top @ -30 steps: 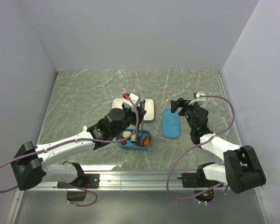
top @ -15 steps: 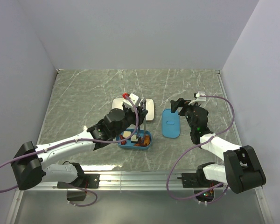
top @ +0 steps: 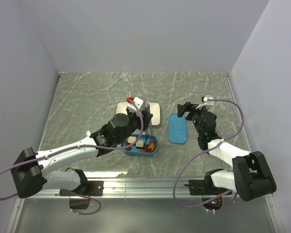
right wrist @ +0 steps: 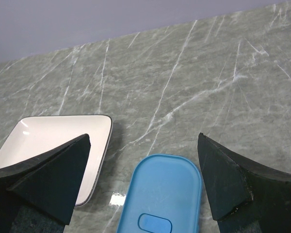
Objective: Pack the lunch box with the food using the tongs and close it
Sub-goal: Place the food into the lunch box
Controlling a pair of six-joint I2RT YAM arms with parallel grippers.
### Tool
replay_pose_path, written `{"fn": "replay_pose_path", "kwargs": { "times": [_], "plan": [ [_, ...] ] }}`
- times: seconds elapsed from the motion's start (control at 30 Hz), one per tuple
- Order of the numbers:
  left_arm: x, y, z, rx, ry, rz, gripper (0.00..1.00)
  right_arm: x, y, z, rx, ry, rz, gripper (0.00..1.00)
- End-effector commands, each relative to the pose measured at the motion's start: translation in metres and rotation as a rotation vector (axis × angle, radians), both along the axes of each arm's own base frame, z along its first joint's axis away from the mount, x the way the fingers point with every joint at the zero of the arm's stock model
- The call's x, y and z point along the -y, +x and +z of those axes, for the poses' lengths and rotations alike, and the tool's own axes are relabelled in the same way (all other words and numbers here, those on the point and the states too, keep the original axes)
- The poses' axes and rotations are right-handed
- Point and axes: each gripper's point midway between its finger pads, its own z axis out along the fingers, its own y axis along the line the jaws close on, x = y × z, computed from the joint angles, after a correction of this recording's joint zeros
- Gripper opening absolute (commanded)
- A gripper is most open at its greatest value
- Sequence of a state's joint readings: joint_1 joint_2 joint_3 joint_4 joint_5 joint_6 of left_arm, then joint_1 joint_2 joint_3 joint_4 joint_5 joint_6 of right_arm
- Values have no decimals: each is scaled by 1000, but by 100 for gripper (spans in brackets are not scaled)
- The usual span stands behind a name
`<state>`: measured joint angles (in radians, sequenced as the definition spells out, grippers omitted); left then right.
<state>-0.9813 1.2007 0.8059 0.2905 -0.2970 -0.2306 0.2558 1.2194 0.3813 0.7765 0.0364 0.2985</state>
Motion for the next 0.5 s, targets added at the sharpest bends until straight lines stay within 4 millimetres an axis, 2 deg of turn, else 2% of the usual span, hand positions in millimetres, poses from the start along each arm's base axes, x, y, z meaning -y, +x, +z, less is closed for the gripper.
{"fn": "replay_pose_path", "kwargs": {
  "times": [0.0, 0.2, 0.23, 0.3, 0.33, 0.4, 0.47],
  "plan": [
    [-16, 1, 40, 78, -90, 62, 35, -1, 6, 30, 82, 22, -3, 98],
    [-45, 0, 55, 105, -109, 150, 34, -2, 6, 29, 78, 19, -1, 98],
    [-55, 2, 52, 98, -94, 197, 34, -2, 6, 29, 79, 20, -3, 98],
    [-70, 2, 59, 101, -102, 253, 35, -2, 6, 29, 79, 20, -1, 98],
    [-80, 4, 53, 81, -70, 296, 35, -2, 6, 29, 78, 19, -1, 98],
    [-107, 10, 54, 74, -54, 437, 37, -2, 6, 30, 81, 20, -1, 98],
    [-134, 15, 43, 37, 7, 551, 38, -2, 6, 29, 78, 19, -1, 98]
  ]
}}
